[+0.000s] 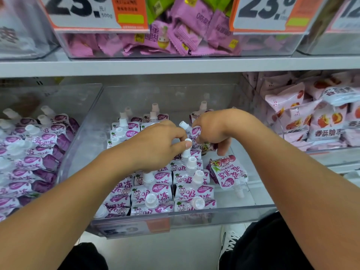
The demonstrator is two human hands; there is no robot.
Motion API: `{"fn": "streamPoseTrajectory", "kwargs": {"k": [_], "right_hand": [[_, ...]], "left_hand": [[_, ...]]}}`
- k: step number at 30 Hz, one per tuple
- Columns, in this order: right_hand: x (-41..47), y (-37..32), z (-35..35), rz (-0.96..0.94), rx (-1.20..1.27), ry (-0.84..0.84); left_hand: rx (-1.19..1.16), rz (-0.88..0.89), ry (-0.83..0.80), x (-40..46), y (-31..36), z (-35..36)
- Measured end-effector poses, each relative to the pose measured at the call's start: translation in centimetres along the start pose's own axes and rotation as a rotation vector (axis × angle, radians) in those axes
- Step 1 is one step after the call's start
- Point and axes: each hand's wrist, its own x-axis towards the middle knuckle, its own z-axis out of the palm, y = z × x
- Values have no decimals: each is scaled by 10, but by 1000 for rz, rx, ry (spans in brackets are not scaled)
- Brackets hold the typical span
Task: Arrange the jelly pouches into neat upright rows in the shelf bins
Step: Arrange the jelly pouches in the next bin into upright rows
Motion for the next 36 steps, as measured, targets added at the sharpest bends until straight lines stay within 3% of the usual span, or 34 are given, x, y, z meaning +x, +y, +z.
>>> {"fn": "streamPoseTrajectory", "kwargs": {"k": [5,7,19,22,28,32,34,36], "right_hand": [[5,1,10,-114,484,36],[6,-2,18,-102,499,25],[-53,10,15,-14,-423,-136],[-57,7,52,16,-499,-194],[-61,24,58,-69,-269,26],[-76,30,24,-207,11,411],[-67,31,10,-253,7,519],[-52,33,2,-220,-63,513]], "left_hand": [[-71,13,110,-1,-1,2],[-116,0,154,-2,1,2],[25,-196,60,15,24,-1],[23,-217,76,15,26,3],[29,-181,76,16,23,6],[-58,-177,87,14,21,2],[-104,-171,77,13,20,0],[-146,-174,68,10,18,-1]]}}
